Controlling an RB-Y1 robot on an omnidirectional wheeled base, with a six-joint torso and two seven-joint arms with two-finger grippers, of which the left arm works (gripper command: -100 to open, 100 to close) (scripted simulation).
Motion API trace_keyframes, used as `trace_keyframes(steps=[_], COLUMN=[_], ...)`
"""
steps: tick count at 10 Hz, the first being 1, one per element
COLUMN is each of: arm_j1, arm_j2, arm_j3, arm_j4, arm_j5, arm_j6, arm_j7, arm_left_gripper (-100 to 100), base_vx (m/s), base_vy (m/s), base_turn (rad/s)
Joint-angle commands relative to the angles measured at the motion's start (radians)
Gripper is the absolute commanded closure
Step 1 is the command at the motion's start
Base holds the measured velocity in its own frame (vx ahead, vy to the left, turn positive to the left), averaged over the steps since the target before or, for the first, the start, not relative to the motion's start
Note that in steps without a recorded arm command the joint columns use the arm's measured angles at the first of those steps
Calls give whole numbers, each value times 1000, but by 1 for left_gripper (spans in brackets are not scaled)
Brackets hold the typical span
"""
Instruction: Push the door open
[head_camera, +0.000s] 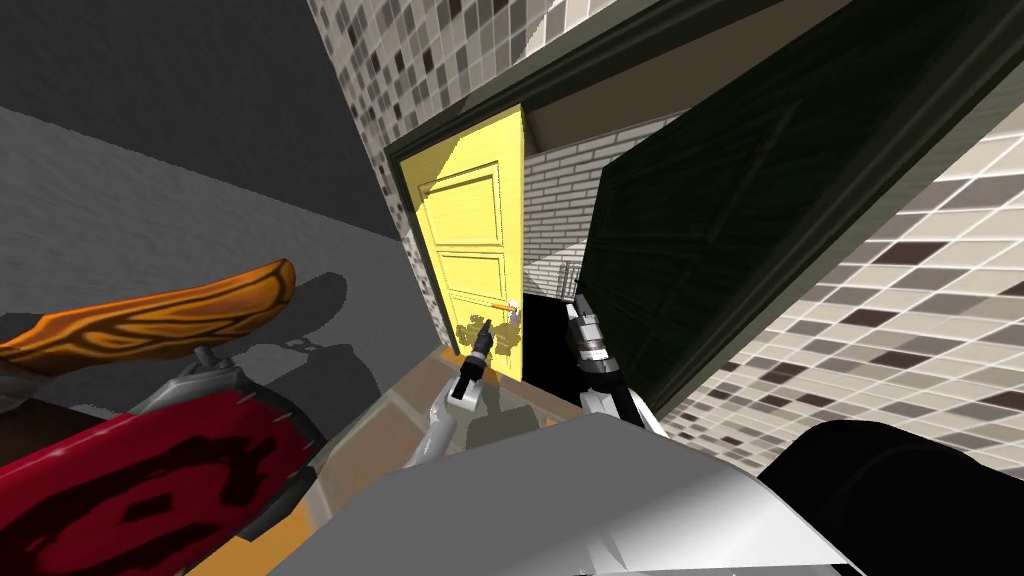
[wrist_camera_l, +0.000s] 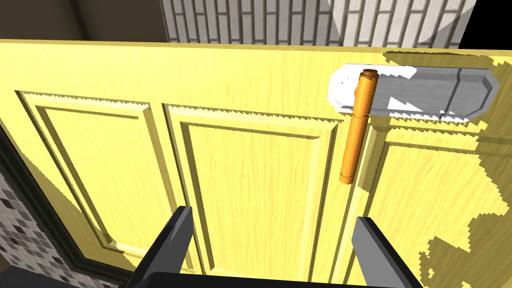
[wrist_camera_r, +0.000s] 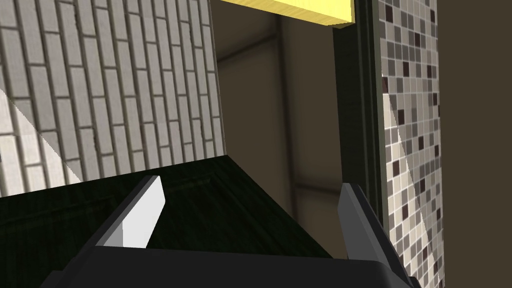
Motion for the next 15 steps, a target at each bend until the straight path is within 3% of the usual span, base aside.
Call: trace_keyframes(steps=[1,10,12,15], arm_j1=[-30,-155,-165,-206], arm_j2=[-7,-52,-57,-80], arm_j3=[-6,-43,-46,-59], arm_j4=[50,276,294,368], arm_j5=[-4,-29,-31,-39], arm_j6=[3,29,31,39], arm_j7=[9,47,50,63], arm_left_gripper=[-100,-100,-100,-100], base_vx=[99,88,72,106], base_vy=[57,54,40,51], base_turn=[-30,-26,-13,-27])
